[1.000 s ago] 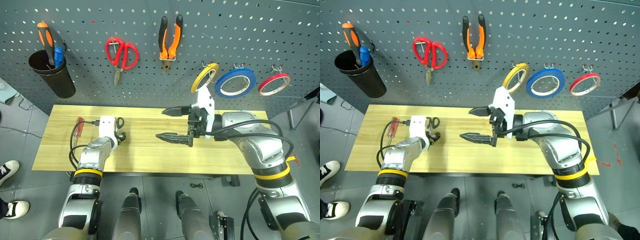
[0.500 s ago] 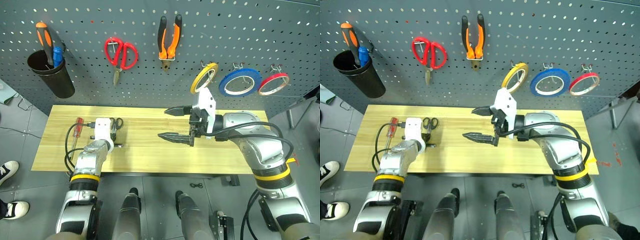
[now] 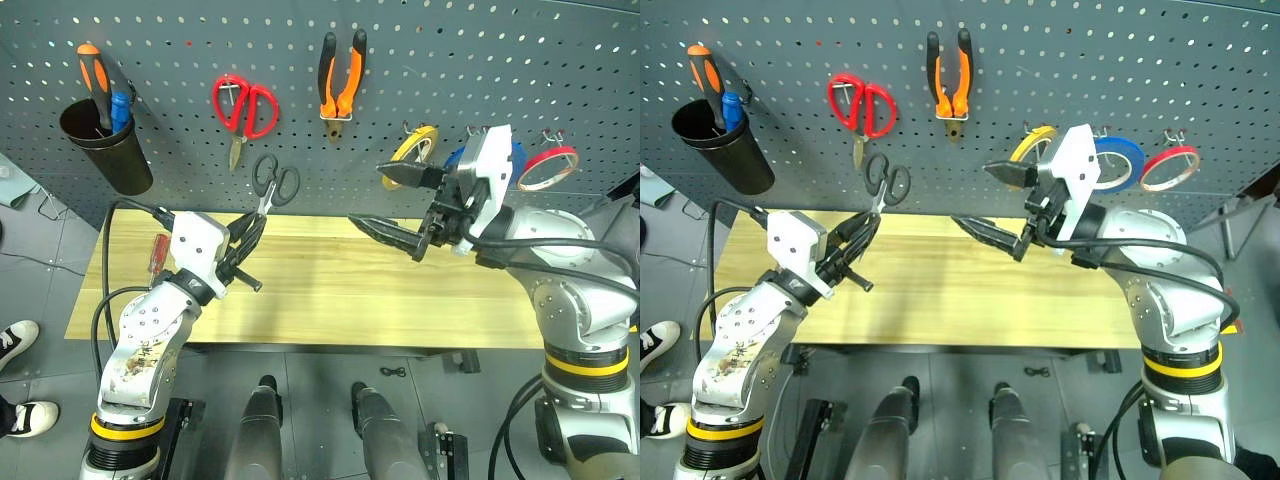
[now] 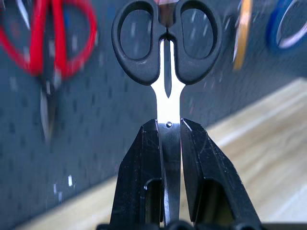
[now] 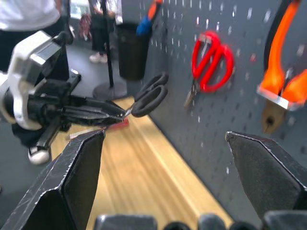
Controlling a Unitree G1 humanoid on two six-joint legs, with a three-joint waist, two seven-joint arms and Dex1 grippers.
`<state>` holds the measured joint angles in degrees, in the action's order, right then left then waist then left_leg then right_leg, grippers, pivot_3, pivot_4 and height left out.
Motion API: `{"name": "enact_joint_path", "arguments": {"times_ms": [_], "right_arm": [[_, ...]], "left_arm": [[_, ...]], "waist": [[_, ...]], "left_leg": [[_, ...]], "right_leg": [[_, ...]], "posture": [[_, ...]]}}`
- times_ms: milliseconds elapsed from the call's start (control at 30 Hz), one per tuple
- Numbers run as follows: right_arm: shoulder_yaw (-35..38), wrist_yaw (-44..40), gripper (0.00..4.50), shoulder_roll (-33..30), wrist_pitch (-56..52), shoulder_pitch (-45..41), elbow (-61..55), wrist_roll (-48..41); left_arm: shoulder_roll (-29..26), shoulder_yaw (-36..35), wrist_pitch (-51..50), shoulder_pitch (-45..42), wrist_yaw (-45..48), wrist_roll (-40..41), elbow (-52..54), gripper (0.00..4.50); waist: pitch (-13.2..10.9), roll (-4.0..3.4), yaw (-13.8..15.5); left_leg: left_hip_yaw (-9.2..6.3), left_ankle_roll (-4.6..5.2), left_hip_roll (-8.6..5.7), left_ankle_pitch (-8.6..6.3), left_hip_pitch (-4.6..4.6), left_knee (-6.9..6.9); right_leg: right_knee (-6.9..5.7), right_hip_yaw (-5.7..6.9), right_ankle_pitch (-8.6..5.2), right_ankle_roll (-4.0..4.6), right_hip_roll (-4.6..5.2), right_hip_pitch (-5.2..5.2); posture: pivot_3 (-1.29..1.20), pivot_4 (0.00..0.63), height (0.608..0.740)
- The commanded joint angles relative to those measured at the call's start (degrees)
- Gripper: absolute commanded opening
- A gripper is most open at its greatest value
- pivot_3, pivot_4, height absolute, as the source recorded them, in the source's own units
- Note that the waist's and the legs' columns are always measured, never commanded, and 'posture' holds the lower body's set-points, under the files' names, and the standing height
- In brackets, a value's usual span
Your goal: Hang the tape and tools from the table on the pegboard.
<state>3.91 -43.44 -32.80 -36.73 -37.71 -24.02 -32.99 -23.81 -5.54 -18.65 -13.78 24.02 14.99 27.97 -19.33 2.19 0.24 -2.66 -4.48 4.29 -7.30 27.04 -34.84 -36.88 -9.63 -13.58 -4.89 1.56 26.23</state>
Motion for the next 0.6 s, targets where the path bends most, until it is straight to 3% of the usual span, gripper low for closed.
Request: {"name": "enact_joint_path", "arguments": {"times_ms": [33,267,600], "right_arm": [[1.5,0.8,4.5,0.0,0.1,-2.1,-0.7,-1.7],[0.2,-0.2,4.5,0.0,0.8,-7.2,1.5,-2.3],[-0.4,-1.5,4.5,-0.4,1.9,-8.4,3.5,-1.3]], "left_arm": [[1.0,-0.7,2.0,-3.8,-2.3,-0.8,1.6,0.08],[3.3,-1.8,1.7,-11.9,-7.1,-2.0,-1.9,0.08],[4.5,-3.5,0.1,-15.4,-11.5,-2.0,-4.3,0.08]], "waist": [[0.0,0.0,0.1],[0.0,0.0,0.1],[0.0,0.01,0.2]], "left_leg": [[0.0,0.0,0.0,0.0,0.02,0.0],[-0.03,0.02,-0.01,0.0,0.07,0.0],[-0.08,0.02,-0.01,0.0,0.11,-0.02]], "right_leg": [[0.01,0.0,0.0,0.0,0.0,0.0],[0.05,0.01,0.14,0.18,-0.01,0.01],[0.03,0.09,0.26,0.38,0.0,0.01]], "posture": [[0.08,0.348,0.74],[0.07,0.341,0.74],[0.08,0.322,0.74]]}}
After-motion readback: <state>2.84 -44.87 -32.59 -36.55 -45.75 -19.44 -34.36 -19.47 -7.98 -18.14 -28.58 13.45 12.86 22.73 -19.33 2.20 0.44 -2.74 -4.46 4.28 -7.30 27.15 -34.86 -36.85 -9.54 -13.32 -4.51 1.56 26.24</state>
